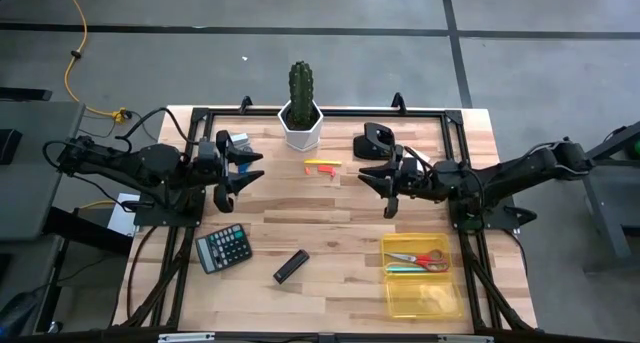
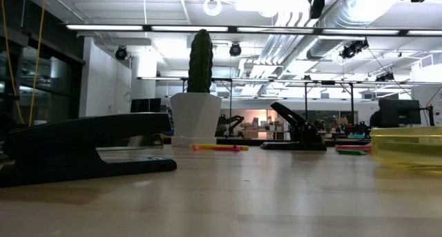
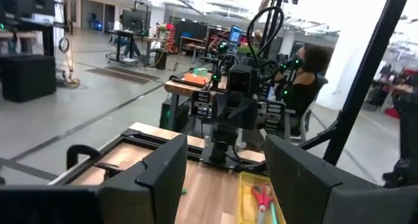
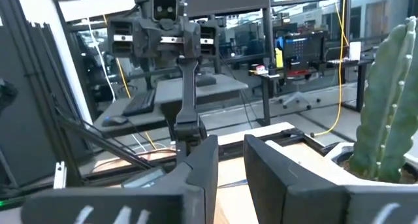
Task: Pack school essentials
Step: Put the blue scissors on the yellow supply box
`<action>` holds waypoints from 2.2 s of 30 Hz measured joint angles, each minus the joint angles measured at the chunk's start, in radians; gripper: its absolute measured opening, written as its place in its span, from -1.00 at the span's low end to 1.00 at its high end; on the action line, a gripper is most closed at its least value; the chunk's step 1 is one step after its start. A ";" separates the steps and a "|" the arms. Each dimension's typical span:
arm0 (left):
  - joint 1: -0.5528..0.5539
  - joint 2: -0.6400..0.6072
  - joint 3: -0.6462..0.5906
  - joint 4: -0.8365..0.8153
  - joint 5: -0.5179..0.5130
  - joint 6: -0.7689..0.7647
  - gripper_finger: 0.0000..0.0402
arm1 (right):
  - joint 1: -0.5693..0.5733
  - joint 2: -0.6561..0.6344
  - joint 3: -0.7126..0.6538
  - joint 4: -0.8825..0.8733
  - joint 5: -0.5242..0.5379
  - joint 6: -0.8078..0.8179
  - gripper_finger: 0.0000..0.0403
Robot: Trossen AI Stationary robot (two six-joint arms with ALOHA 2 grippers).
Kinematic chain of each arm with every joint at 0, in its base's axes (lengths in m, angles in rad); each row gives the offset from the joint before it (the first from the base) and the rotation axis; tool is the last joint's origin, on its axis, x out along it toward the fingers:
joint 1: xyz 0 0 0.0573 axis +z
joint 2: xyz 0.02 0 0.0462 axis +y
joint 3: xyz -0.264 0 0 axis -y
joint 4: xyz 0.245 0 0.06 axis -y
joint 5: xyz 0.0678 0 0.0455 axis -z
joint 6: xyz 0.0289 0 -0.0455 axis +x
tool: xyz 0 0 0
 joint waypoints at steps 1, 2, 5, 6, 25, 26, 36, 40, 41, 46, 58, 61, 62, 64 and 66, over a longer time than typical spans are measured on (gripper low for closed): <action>0.000 0.000 0.000 0.000 0.000 0.019 -0.04 | 0.000 0.000 0.000 0.000 0.000 0.010 -0.67; 0.000 0.000 0.000 0.000 0.001 0.039 -0.04 | 0.000 0.000 0.000 0.000 0.001 0.014 -0.67; 0.000 0.000 0.000 0.000 0.001 0.046 -0.04 | 0.000 0.000 0.000 -0.004 0.003 -0.001 -0.67; 0.000 0.000 0.000 0.000 0.001 0.042 -0.04 | 0.000 0.000 0.000 -0.010 0.003 -0.009 -0.67; 0.000 0.011 0.000 0.000 -0.010 0.015 -0.04 | 0.000 0.000 0.000 -0.030 -0.024 -0.010 -0.67; 0.000 0.011 0.000 0.000 -0.017 0.015 -0.04 | 0.000 0.000 0.000 -0.030 -0.025 -0.010 -0.67; 0.000 0.011 0.000 -0.002 -0.049 -0.006 -0.04 | 0.000 0.000 0.000 -0.030 -0.039 -0.013 -0.67; 0.000 0.022 0.001 -0.027 -0.179 -0.045 -0.04 | 0.000 0.000 0.000 -0.058 -0.040 -0.007 -0.67; 0.000 0.029 0.001 -0.038 -0.227 -0.058 -0.04 | 0.000 0.000 0.000 -0.068 -0.039 -0.003 -0.67; 0.067 0.082 0.046 -0.210 -0.388 -0.199 -0.04 | 0.000 0.000 0.000 -0.091 -0.039 -0.002 -0.67; 0.490 0.369 0.173 -0.840 -0.178 -0.605 -0.04 | 0.000 0.000 0.000 -0.090 -0.028 0.024 -0.67; 0.560 0.456 0.173 -0.870 -0.127 -0.676 -0.04 | 0.000 0.000 0.000 -0.090 -0.028 0.032 -0.67; 0.576 0.484 0.173 -0.869 -0.102 -0.681 -0.04 | 0.000 0.000 0.000 -0.090 -0.028 0.032 -0.67; 0.601 0.540 0.173 -0.869 -0.057 -0.681 -0.04 | 0.000 0.000 0.000 -0.090 -0.028 0.032 -0.67; 0.621 0.597 0.173 -0.875 -0.040 -0.681 -0.04 | 0.000 0.000 0.000 -0.090 -0.028 0.032 -0.67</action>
